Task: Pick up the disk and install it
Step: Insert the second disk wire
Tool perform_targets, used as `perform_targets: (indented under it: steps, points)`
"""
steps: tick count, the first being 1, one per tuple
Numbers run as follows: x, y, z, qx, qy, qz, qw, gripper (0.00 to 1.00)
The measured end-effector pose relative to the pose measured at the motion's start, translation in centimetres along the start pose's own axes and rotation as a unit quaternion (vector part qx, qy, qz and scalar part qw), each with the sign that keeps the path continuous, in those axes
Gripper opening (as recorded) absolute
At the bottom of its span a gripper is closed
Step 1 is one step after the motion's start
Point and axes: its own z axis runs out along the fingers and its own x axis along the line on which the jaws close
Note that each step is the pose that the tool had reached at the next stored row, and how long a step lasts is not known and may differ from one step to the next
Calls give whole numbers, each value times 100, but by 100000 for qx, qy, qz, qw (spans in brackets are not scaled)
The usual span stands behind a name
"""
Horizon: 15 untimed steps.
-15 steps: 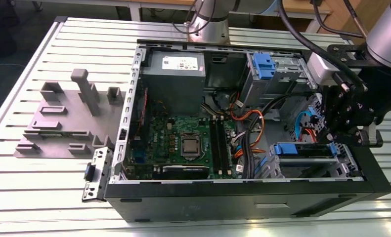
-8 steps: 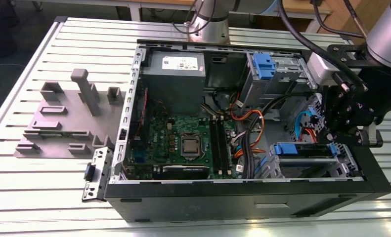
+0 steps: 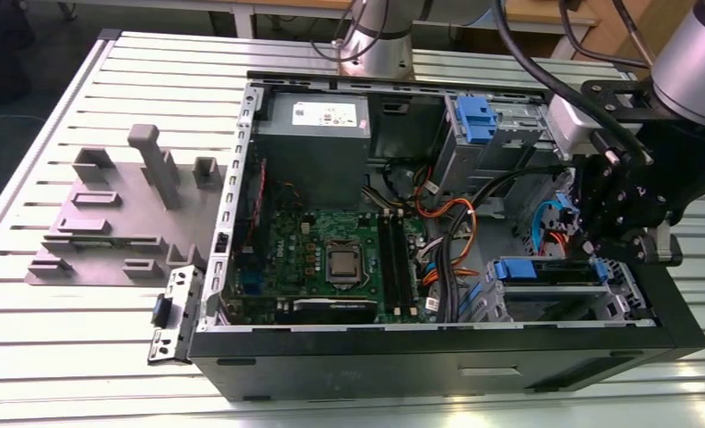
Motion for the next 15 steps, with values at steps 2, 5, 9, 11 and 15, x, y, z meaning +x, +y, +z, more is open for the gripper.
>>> perform_targets:
  steps: [2, 5, 9, 11, 15]
  points:
    - [2, 32, -1, 2, -4, 3, 100000, 11]
    - [3, 39, -2, 2, -4, -10, 100000, 11]
    - [2, 41, -5, -76, 3, -5, 100000, 11]
    - [1, 40, -24, -219, 15, -8, 100000, 11]
    - [-11, 36, -87, -488, 23, -24, 99999, 11]
